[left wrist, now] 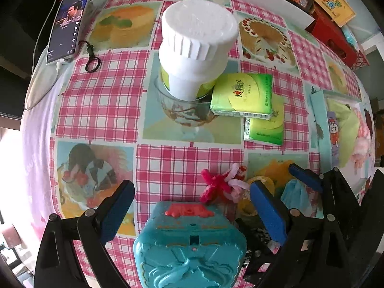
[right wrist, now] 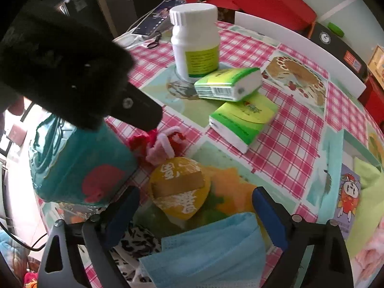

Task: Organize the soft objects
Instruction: 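Lower left gripper to the red plush toy while right gripper approaches the round orange packet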

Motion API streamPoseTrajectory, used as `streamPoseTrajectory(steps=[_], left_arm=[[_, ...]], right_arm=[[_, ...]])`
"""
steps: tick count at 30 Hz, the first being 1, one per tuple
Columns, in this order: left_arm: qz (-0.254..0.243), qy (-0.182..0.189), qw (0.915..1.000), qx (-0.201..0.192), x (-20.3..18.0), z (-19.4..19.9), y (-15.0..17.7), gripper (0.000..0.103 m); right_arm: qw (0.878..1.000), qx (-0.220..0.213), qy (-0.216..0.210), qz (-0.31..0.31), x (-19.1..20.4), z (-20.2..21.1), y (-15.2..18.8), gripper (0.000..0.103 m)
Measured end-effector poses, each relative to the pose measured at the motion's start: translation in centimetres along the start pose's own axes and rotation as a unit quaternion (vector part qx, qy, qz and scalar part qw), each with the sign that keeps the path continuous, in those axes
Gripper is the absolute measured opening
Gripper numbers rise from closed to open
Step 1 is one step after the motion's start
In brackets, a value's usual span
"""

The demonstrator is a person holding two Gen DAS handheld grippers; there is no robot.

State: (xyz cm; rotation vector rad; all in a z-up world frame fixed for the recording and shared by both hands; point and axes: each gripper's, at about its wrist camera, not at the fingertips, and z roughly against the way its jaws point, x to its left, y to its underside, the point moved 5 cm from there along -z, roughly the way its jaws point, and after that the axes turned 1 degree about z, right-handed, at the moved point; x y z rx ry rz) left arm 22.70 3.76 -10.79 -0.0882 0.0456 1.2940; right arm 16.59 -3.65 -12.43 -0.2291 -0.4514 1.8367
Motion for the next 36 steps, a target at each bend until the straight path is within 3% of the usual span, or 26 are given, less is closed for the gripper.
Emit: streamPoseTrajectory(steps=[11,15,21,25,29,36], left_arm=[[-0.019,-0.008,0.9997,0.013,-1.6,-0.9,-0.5,0.096],[-0.029,-0.017,0.9993,0.018,-3.0,-1.5,-0.9,0.095],[-0.040,-0.015,0.9987,0.029,-4.3,-2.1,-0.8,0.082],[-0.047,-0.020,0.9979,0.040,-4.9,-2.6,-0.7,0.068],[-0.053,-0.018,0.9973,0.049,-5.6,-3.5,-0.8,0.066],[-0.065,-0.014,0.9958,0.064,-7.5,-5.9,-0.9,0.047]], right_arm=[[1.000,0.002,-0.004,-0.015,-1.0,-0.2,-0.1,0.091],[1.000,-0.003,-0.024,-0.017,-0.6,0.2,0.0,0.079],[0.998,-0.005,-0.055,-0.021,0.0,0.5,0.0,0.061],[0.998,-0.003,-0.064,-0.026,0.1,0.6,0.0,0.058],[0.997,-0.002,-0.069,-0.031,0.2,0.7,0.0,0.058],[0.997,-0.001,-0.071,-0.036,0.1,0.5,-0.1,0.058]])
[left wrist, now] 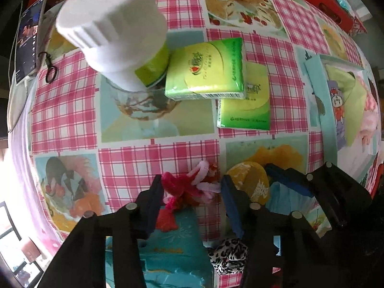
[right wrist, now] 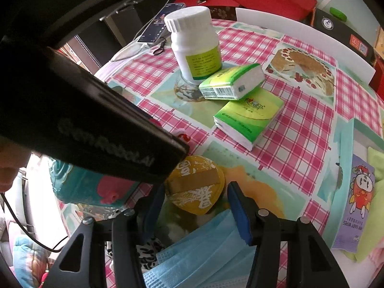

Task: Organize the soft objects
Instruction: 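Lower left gripper to the red plush toy while right gripper approaches the round orange packet, then grasp the red plush toy with left gripper while right gripper grasps the round orange packet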

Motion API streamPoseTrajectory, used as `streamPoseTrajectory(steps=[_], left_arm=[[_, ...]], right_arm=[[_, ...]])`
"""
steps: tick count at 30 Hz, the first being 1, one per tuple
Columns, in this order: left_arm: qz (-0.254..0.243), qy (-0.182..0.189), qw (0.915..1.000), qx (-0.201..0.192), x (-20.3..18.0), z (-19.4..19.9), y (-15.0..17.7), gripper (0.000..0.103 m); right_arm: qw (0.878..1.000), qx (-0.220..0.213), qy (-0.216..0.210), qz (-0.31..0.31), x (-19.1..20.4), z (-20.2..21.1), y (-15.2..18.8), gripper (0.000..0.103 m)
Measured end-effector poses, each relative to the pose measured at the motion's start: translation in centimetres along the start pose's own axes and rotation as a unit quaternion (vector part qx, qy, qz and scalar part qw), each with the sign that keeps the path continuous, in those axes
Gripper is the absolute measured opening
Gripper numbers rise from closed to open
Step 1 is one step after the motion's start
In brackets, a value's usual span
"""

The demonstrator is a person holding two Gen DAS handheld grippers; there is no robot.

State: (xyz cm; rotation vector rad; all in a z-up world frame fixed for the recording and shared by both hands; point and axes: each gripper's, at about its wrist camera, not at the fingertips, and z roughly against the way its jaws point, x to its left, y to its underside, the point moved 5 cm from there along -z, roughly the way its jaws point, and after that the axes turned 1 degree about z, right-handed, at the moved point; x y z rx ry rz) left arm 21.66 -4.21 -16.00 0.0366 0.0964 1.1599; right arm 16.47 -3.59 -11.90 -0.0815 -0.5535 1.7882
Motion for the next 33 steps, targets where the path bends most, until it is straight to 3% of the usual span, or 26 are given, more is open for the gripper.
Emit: streamPoseTrajectory(steps=[8,11,15,33], left_arm=[[0.003,0.008,0.9999,-0.007,-1.3,-0.7,-0.4,0.043],[0.002,0.011,0.9999,-0.009,0.5,-0.5,0.2,0.043],[0.006,0.015,0.9998,-0.013,1.0,-0.2,0.4,0.042],[0.027,0.030,0.9986,-0.035,2.3,2.3,0.4,0.038]], right_arm=[[1.000,0.000,-0.004,-0.004,-1.1,-0.2,-0.2,0.058],[1.000,0.000,-0.006,-0.005,-1.2,-0.3,-0.3,0.058],[1.000,0.002,-0.017,-0.005,-1.0,-0.4,-0.2,0.050],[1.000,-0.014,-0.021,-0.016,-1.3,1.0,-0.3,0.049]])
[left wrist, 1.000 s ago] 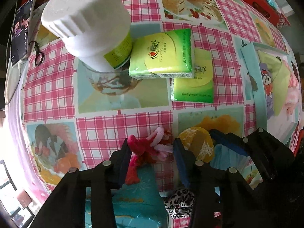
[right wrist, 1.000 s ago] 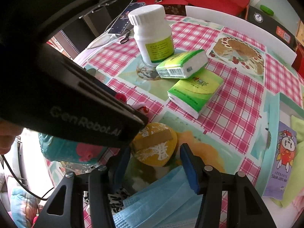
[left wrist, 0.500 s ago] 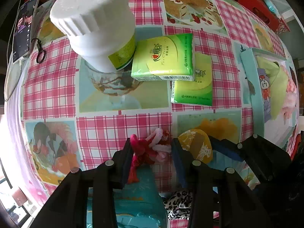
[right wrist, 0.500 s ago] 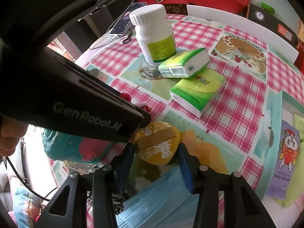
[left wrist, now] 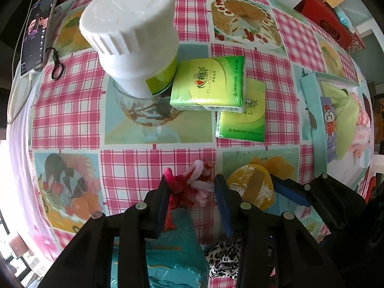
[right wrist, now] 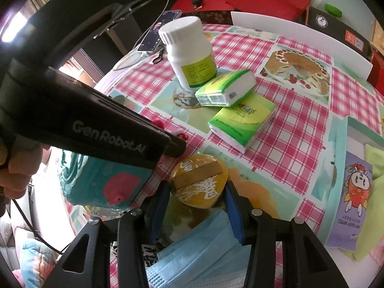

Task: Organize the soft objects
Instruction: 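Grasp the red plush toy with left gripper while right gripper grasps the round orange packet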

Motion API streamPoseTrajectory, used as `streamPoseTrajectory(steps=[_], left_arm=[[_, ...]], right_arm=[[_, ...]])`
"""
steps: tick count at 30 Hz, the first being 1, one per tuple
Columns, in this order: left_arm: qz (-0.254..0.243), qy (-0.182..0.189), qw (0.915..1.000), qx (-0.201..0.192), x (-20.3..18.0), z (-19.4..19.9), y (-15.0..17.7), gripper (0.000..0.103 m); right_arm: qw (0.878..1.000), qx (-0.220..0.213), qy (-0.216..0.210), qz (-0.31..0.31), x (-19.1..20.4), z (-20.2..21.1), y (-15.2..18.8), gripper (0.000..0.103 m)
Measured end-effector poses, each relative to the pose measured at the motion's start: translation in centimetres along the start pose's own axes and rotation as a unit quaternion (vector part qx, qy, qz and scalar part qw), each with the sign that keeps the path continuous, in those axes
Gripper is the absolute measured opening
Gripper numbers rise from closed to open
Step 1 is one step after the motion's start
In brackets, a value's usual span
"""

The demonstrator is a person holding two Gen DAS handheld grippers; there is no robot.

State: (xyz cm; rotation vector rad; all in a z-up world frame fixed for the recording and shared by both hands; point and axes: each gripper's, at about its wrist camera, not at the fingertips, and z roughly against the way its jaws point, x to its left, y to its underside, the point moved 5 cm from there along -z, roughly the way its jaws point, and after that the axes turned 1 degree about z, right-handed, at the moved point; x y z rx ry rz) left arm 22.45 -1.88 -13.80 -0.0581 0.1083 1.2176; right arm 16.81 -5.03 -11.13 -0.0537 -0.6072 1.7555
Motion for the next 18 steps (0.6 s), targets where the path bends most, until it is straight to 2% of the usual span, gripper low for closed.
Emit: streamPoseTrajectory(steps=[10,15,18], left_arm=[[0.019,0.010,0.9994,-0.029,0.4,3.3,0.3,0.037],[0.037,0.019,0.9967,-0.070,0.8,6.2,0.5,0.037],[0.050,0.036,0.9917,-0.113,0.9,8.7,1.0,0.037]], right_arm=[[1.000,-0.017,0.001,-0.008,-1.0,2.1,-0.2,0.049],[0.999,-0.032,0.010,-0.016,-1.9,3.8,-0.4,0.049],[0.998,-0.047,0.024,-0.021,-2.3,4.8,-0.6,0.049]])
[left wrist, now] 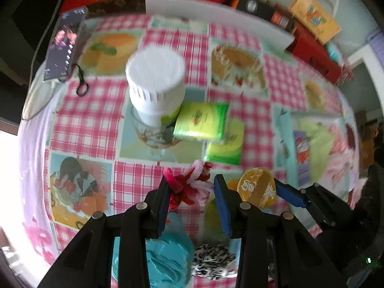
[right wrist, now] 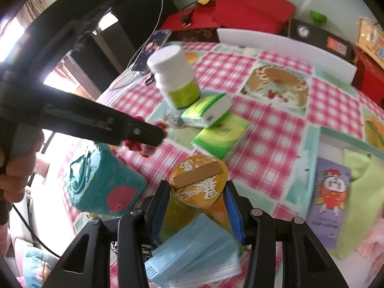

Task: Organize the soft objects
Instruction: 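Grasp the red plush toy with left gripper while right gripper grasps the round orange packet, then lift and carry the red plush toy and orange packet over the tray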

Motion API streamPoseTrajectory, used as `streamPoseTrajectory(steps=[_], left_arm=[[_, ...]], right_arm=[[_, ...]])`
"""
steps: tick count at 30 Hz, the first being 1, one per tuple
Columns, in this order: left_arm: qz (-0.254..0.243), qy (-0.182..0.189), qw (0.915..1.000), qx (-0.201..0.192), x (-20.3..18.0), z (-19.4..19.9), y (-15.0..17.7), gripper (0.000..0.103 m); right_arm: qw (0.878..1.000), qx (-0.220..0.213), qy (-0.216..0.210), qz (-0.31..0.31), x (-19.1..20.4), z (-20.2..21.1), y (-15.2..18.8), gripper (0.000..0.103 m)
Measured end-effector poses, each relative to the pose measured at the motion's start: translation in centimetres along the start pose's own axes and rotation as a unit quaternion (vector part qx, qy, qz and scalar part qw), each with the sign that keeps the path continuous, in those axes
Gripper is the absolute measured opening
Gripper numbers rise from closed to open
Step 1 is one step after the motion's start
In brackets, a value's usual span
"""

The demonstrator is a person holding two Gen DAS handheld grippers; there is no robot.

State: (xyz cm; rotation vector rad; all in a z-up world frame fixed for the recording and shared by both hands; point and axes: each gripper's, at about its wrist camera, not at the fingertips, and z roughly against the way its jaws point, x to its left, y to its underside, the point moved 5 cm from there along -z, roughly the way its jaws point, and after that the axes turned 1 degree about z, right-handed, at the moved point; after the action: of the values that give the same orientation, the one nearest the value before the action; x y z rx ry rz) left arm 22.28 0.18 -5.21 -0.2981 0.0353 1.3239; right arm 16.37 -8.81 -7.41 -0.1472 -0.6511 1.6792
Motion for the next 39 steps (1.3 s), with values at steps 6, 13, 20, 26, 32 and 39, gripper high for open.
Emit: streamPoseTrajectory(steps=[6,13,20,26,32,39], left_arm=[[0.036,0.043,0.9939,-0.095,-0.9,4.4,1.2,0.037],[0.051,0.065,0.9838,-0.159,-3.9,6.3,3.1,0.037],[0.039,0.059,0.9788,-0.192,-6.7,7.1,3.2,0.037],[0.014,0.071,0.9764,-0.204,-10.2,7.1,3.1,0.037],[-0.009,0.095,0.9774,-0.189,-14.2,5.3,3.2,0.037],[-0.027,0.119,0.9791,-0.163,-18.5,2.4,3.4,0.037]], right_arm=[[0.999,-0.029,0.035,-0.019,-1.7,2.3,-0.7,0.049],[0.994,-0.064,0.072,-0.046,-4.6,6.1,-1.0,0.049],[0.983,-0.096,0.128,-0.091,-9.1,10.1,-0.5,0.049],[0.970,-0.110,0.166,-0.142,-13.6,13.1,1.1,0.049],[0.951,-0.123,0.206,-0.196,-18.0,16.4,3.2,0.049],[0.929,-0.128,0.240,-0.252,-22.2,18.7,6.0,0.049]])
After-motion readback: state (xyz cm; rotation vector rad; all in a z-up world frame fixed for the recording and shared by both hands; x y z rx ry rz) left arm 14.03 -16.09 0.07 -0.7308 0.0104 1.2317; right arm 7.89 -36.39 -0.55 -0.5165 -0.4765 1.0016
